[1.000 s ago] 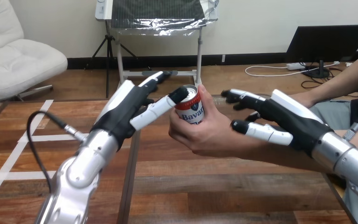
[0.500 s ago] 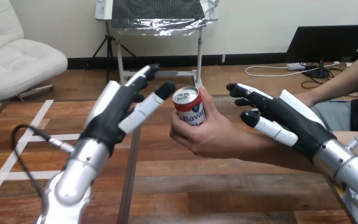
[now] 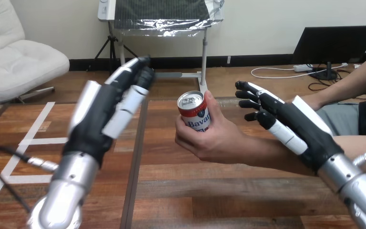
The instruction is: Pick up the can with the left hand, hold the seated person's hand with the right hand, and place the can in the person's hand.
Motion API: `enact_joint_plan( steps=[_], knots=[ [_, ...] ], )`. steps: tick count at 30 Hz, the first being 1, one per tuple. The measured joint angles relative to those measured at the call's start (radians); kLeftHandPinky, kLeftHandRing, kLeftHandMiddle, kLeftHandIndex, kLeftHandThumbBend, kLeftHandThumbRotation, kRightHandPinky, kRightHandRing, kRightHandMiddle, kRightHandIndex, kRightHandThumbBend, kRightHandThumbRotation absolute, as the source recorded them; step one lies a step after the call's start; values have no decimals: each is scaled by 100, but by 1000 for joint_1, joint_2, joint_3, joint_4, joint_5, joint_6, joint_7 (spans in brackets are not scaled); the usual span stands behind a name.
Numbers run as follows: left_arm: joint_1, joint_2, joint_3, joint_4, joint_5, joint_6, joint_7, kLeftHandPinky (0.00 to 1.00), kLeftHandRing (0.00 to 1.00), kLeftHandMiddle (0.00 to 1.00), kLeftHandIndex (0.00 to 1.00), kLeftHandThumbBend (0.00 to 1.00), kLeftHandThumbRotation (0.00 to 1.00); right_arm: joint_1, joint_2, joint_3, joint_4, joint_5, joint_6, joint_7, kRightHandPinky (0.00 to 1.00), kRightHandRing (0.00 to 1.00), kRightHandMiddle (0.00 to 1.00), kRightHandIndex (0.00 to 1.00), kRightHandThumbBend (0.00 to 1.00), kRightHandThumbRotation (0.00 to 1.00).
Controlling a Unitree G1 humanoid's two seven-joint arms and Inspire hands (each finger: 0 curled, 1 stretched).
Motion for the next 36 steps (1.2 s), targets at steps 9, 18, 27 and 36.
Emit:
enact_joint_plan(
  steps=[9, 18, 27, 36],
  knots=[
    [84, -17, 42, -138, -89, 5, 0, 66, 88, 88, 90, 96, 100, 80, 56, -8, -89, 47, 0, -20, 83, 89, 92, 92, 100, 100],
    [158, -39, 71, -243, -163, 17, 8, 72, 90, 89, 91, 97, 100, 152, 102, -14, -179, 107, -20, -17, 86, 90, 92, 92, 100, 100],
    [232, -73, 79, -327, -216, 46, 42, 94, 93, 90, 90, 100, 100, 215, 126, -21, -293, 174, -37, -2, 84, 88, 90, 90, 100, 100],
    [298, -108, 75, -388, -240, 54, 75, 99, 97, 95, 93, 100, 100, 305, 154, -27, -427, 219, -54, -3, 82, 86, 88, 88, 100, 100]
  ],
)
